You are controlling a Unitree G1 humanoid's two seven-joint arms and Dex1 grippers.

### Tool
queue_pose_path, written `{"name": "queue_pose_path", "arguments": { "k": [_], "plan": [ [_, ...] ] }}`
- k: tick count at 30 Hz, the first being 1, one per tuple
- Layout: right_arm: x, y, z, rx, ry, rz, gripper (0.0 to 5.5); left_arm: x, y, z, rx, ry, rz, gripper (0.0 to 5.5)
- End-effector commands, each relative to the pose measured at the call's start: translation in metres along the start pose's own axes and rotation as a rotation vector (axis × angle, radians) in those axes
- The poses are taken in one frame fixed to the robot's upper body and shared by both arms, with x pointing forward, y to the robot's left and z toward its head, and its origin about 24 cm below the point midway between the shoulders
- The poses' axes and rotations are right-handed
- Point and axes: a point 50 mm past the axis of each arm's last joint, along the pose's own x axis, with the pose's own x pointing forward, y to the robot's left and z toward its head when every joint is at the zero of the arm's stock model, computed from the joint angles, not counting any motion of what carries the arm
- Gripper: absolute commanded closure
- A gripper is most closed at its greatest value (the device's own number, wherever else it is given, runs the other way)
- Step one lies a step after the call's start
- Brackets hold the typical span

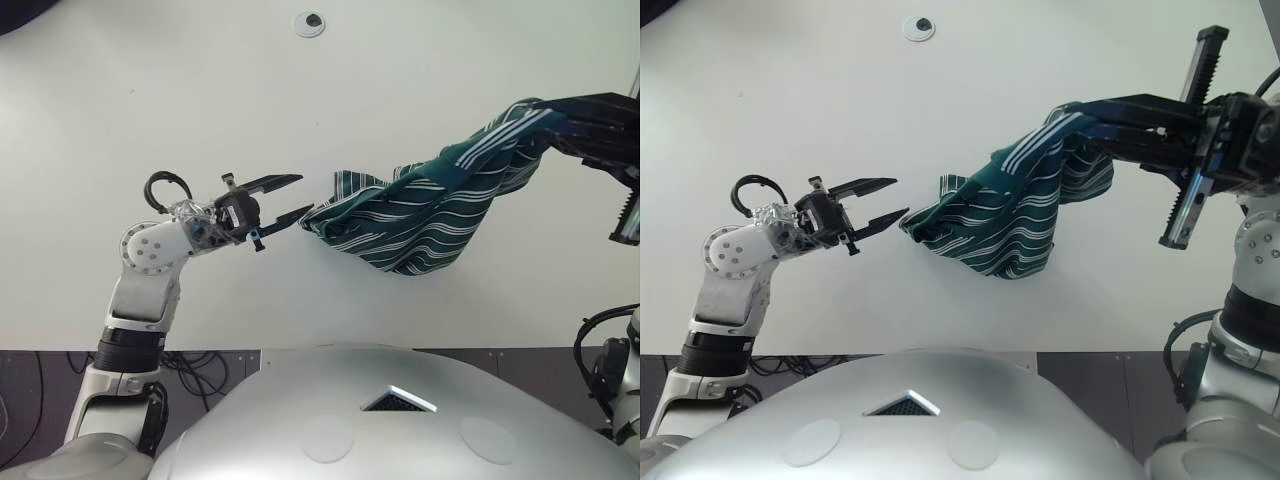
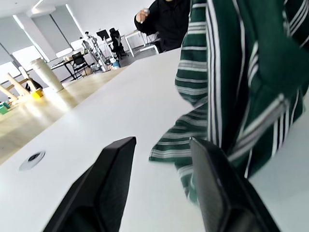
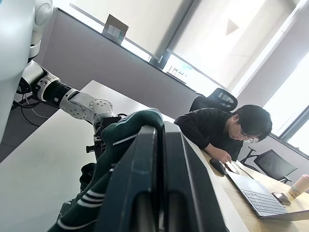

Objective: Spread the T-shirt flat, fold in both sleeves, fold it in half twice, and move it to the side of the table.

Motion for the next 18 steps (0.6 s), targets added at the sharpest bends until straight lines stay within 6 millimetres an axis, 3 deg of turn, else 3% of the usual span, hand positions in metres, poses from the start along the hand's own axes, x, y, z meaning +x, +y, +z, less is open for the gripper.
{"name": "queue_pose_path", "arguments": {
  "k": [1,8,18],
  "plan": [
    [0.000,-0.002,0.004,-0.017,0.018,0.003,5.48,-0.008,-0.013,0.009,0.041,-0.019,-0.014,3.47],
    [0.000,-0.002,0.003,-0.011,0.016,-0.001,5.48,-0.011,-0.042,0.007,0.067,0.000,-0.034,3.47],
    [0.001,-0.001,0.003,-0.008,0.019,0.001,5.48,0.001,-0.048,0.006,0.077,-0.018,-0.063,3.47]
  ]
}}
